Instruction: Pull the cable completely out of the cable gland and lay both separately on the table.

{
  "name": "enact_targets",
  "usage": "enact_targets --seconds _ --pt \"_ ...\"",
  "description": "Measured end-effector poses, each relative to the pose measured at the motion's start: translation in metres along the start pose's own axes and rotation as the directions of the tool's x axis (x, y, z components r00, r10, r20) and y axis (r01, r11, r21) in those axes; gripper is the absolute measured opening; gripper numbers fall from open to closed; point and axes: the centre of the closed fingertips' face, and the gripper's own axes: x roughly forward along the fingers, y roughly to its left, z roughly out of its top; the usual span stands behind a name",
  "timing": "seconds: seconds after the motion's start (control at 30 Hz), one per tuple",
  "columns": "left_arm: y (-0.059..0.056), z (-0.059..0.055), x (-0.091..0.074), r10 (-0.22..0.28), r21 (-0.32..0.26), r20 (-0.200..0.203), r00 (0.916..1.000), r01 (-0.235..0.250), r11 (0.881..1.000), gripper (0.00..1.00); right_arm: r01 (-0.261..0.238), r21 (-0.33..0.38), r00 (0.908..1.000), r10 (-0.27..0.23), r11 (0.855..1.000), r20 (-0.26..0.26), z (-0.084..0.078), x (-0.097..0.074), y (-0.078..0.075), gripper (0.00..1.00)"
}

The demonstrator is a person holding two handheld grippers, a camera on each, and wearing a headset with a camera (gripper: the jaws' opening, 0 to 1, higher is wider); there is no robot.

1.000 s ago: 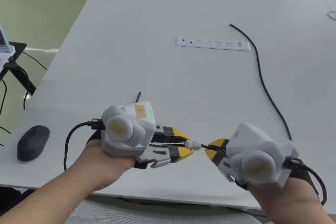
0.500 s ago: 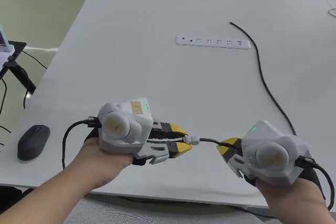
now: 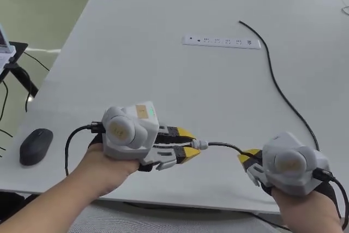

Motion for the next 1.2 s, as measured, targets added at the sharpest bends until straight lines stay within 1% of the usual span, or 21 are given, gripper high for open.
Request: enact_targets --seconds 0.13,0.17,0.43,0.5,0.6,0.67,0.73,0.77,0.83,0.9,0.93,1.0,1.03,1.1,1.13,1.17,1.2 --pt "-0.001 -0.001 0.001 0.000 0.001 -0.002 1.0000 0.000 1.000 0.15 -0.001 -0.003 1.0000 0.001 1.000 0.004 0.000 -0.001 0.001 0.00" --pt "-0.001 0.000 0.001 0.001 -0.002 0.000 1.0000 -0.001 1.000 0.15 0.004 -0.013 0.9999 -0.004 1.000 0.012 0.001 -0.001 0.001 0.00" --pt "0.000 0.000 0.000 0.003 -0.003 -0.002 1.0000 -0.003 1.000 0.15 -0.008 -0.056 0.9998 0.009 0.998 0.019 0.001 -0.003 0.003 0.00" --pt "0.001 -0.001 -0.001 0.005 -0.003 -0.002 1.0000 -0.005 1.000 0.15 -0.006 -0.052 0.9995 0.008 0.999 0.031 0.003 -0.006 0.003 0.00" --pt "0.002 -0.001 -0.002 0.006 -0.007 -0.002 1.0000 -0.006 1.000 0.15 -0.007 -0.047 0.9994 0.009 0.999 0.034 0.004 -0.008 0.003 0.00" --pt "0.003 -0.001 -0.004 0.006 -0.013 -0.004 1.0000 -0.006 1.000 0.15 -0.007 -0.060 0.9990 0.009 0.998 0.044 0.007 -0.009 0.004 0.01" --pt "0.008 -0.001 -0.006 0.017 -0.027 -0.002 0.9999 -0.017 0.999 0.15 -0.016 -0.075 0.9988 0.019 0.997 0.044 0.009 -0.010 0.007 0.01" --pt "0.008 0.000 -0.007 0.019 -0.027 0.001 0.9998 -0.019 0.999 0.15 -0.026 -0.097 0.9984 0.030 0.995 0.047 0.011 -0.011 0.009 0.01" --pt "0.010 0.001 -0.009 0.021 -0.030 0.004 0.9998 -0.021 0.999 0.15 -0.022 -0.117 0.9983 0.028 0.993 0.051 0.014 -0.015 0.010 0.03" --pt "0.010 0.000 -0.009 0.020 -0.023 -0.001 0.9998 -0.020 1.000 0.15 -0.044 -0.111 0.9956 0.053 0.993 0.078 0.024 -0.020 0.015 0.06" --pt "0.010 0.000 -0.009 0.020 -0.023 -0.002 0.9998 -0.021 1.000 0.15 -0.051 -0.118 0.9949 0.061 0.992 0.080 0.026 -0.022 0.017 0.06" --pt "0.009 -0.001 -0.009 0.019 -0.023 -0.004 0.9998 -0.019 1.000 0.15 -0.069 -0.151 0.9923 0.083 0.986 0.092 0.034 -0.024 0.025 0.10" --pt "0.009 -0.001 -0.009 0.019 -0.023 -0.006 0.9998 -0.019 1.000 0.15 -0.076 -0.187 0.9901 0.097 0.979 0.102 0.040 -0.026 0.030 0.12" --pt "0.007 -0.002 -0.009 0.018 -0.027 -0.009 0.9998 -0.018 0.999 0.15 -0.083 -0.229 0.9878 0.110 0.970 0.110 0.048 -0.027 0.036 0.13" --pt "0.006 -0.002 -0.008 0.015 -0.023 -0.008 0.9998 -0.016 1.000 0.15 -0.089 -0.265 0.9854 0.124 0.960 0.117 0.054 -0.028 0.042 0.14" --pt "0.006 -0.002 -0.008 0.015 -0.020 -0.009 0.9998 -0.015 1.000 0.15 -0.092 -0.288 0.9852 0.129 0.953 0.113 0.056 -0.028 0.045 0.15" --pt "0.005 -0.001 -0.008 0.013 -0.021 -0.010 0.9999 -0.013 1.000 0.15 -0.092 -0.323 0.9851 0.134 0.942 0.108 0.059 -0.028 0.049 0.15"
